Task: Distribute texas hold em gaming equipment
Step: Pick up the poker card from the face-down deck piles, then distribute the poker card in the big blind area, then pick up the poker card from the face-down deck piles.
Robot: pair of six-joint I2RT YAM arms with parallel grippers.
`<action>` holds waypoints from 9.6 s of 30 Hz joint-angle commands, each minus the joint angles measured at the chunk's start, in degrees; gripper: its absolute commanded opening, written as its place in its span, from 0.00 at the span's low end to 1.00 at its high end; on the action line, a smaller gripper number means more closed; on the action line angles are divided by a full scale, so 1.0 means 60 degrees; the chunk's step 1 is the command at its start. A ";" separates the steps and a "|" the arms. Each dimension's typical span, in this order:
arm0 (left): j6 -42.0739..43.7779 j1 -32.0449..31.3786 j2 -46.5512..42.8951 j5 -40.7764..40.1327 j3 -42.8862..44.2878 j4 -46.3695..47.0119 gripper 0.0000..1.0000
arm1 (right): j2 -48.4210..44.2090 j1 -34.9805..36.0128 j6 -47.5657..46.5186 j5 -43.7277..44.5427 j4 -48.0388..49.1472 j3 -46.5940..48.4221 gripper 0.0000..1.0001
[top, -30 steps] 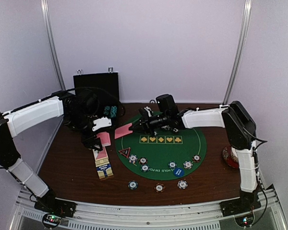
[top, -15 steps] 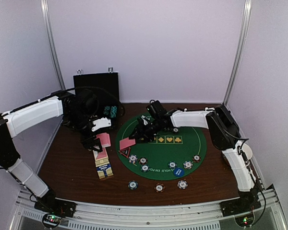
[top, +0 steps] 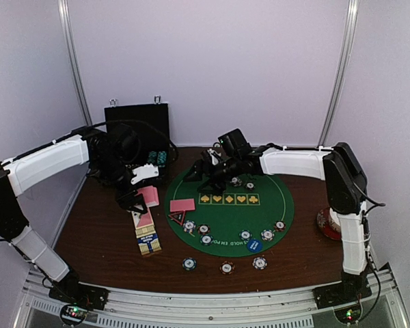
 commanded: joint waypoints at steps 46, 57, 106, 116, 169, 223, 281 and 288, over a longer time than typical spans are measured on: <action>-0.0225 0.0057 0.0274 0.0478 0.0741 0.0025 0.25 | 0.1968 0.1888 0.4837 -0.3154 0.5821 0.1173 0.64; -0.0189 0.0064 0.0252 0.0424 0.0711 -0.0010 0.24 | 0.1168 0.1436 0.3747 -0.2672 0.4424 0.0406 0.59; -0.0111 0.0065 0.0428 -0.0417 0.0677 0.0018 0.22 | -0.1106 -0.0697 0.3133 -0.2915 0.3611 -0.1214 0.00; -0.0127 0.0065 0.0455 -0.0251 0.0721 0.0016 0.22 | 0.0023 -0.3213 0.0158 -0.1873 0.0061 0.0459 0.00; -0.0339 0.0065 0.0601 0.0385 0.1314 -0.0261 0.19 | -0.2727 0.0457 0.1566 -0.0878 0.4667 -0.3712 0.88; -0.0453 0.0065 0.0807 0.0806 0.1794 -0.0363 0.18 | 0.1565 0.1626 0.3754 -0.1700 0.6077 0.0868 0.70; -0.0277 0.0065 0.0905 0.0155 0.1591 -0.0418 0.17 | -0.1998 0.0319 0.4621 -0.2099 0.7531 -0.3190 0.00; -0.0242 0.0065 0.0915 0.0117 0.1575 -0.0424 0.17 | -0.3902 -0.1067 0.3189 -0.2264 0.5794 -0.5453 0.00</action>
